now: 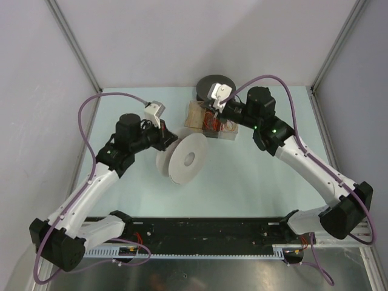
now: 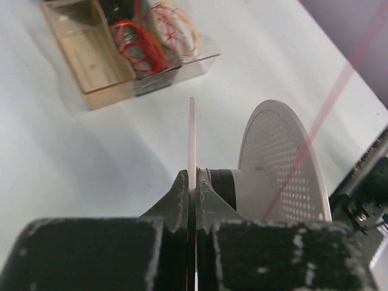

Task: Wrap the cables

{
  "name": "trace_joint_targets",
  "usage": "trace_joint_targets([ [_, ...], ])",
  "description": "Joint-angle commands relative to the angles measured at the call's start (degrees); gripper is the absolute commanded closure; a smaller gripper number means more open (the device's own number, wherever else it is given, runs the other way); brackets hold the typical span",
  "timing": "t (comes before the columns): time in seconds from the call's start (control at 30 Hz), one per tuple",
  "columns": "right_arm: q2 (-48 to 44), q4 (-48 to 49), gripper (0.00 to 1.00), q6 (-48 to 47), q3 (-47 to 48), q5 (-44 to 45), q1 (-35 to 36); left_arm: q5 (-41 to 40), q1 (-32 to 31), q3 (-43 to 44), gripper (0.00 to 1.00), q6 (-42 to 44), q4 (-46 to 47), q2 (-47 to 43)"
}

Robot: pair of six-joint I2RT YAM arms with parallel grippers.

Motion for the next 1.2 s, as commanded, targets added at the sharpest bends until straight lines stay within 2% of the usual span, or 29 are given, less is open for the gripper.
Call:
trace_joint_targets([
  [0.0, 1.94, 4.71, 1.00, 3.54, 2.90, -2.62, -4.70, 12.21, 0.32, 0.71, 1.00, 1.23, 5.12, -4.10],
  [0.13, 4.50, -0.62, 1.00, 5.32, 2.88, -8.68, -10.78, 18.71, 2.62, 2.62, 1.00, -4.97, 7.41, -5.36],
  [0.23, 6.02, -4.98, 1.00, 5.56, 2.64, -12.51, -14.17, 21.23, 5.51, 3.22, 1.00, -13.21, 11.85, -5.68],
  [0.47, 3.75, -6.43, 1.00, 7.85, -4.02, -17.31, -16.41, 19.85, 13.00, 3.31, 1.00, -34.45, 23.49, -4.78],
  [0.63, -1.39, -2.41, 1.00, 12.46, -9.01, -15.44, -12.48, 12.85, 15.50, 3.74, 1.00, -45.79, 23.51, -3.04],
  [0.87, -6.99, 5.33, 1.00, 15.36, -14.00, -3.83, -1.86, 4.75, 16.56, 8.04, 1.00, -55.36, 12.86, 0.90],
  [1.0, -9.26, 10.98, 1.00, 14.68, -16.80, 2.42, 3.41, 1.57, 16.54, 9.05, 1.00, -59.78, 7.43, 2.11],
  [1.17, -9.85, 18.28, 1.00, 9.14, -20.29, 9.13, 9.57, -0.08, 15.67, 9.02, 1.00, -63.36, 3.96, 2.79],
])
